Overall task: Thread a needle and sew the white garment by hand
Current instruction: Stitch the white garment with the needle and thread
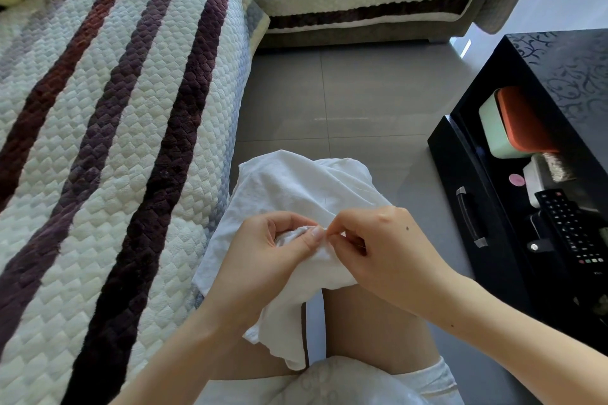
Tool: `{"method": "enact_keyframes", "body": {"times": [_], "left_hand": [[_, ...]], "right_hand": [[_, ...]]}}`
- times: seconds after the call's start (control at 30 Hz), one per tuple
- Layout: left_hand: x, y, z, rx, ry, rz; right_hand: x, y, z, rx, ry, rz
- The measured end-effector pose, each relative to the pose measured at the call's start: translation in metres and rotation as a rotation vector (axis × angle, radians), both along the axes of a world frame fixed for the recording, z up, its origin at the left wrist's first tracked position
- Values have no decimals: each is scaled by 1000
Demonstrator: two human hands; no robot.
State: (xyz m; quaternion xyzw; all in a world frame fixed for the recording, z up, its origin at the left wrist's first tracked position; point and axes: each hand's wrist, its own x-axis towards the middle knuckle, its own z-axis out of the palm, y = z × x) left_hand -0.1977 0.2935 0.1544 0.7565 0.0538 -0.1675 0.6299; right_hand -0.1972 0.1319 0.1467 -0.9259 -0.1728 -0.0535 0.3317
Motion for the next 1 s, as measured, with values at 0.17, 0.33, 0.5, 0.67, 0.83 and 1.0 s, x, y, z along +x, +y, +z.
{"method": "enact_keyframes", "body": {"times": [0.17,0.33,0.5,0.67,0.83,1.0], "left_hand": [[1,3,-3,-33,37,74],[2,3,-4,-39,54,89],[3,3,-1,-107,111,88],[5,7,1,-220,219,56],[8,7,3,-368,323,9],[7,2,3,-426,316,34]], "right_hand": [[0,-8,-1,72,96,-2],[1,-13,1,168,167,22],[0,-15,0,286,237,29],[0,-18,4,464,373,75],[1,-17,5,688,487,73],[-3,-7,-5,805,465,35]]}}
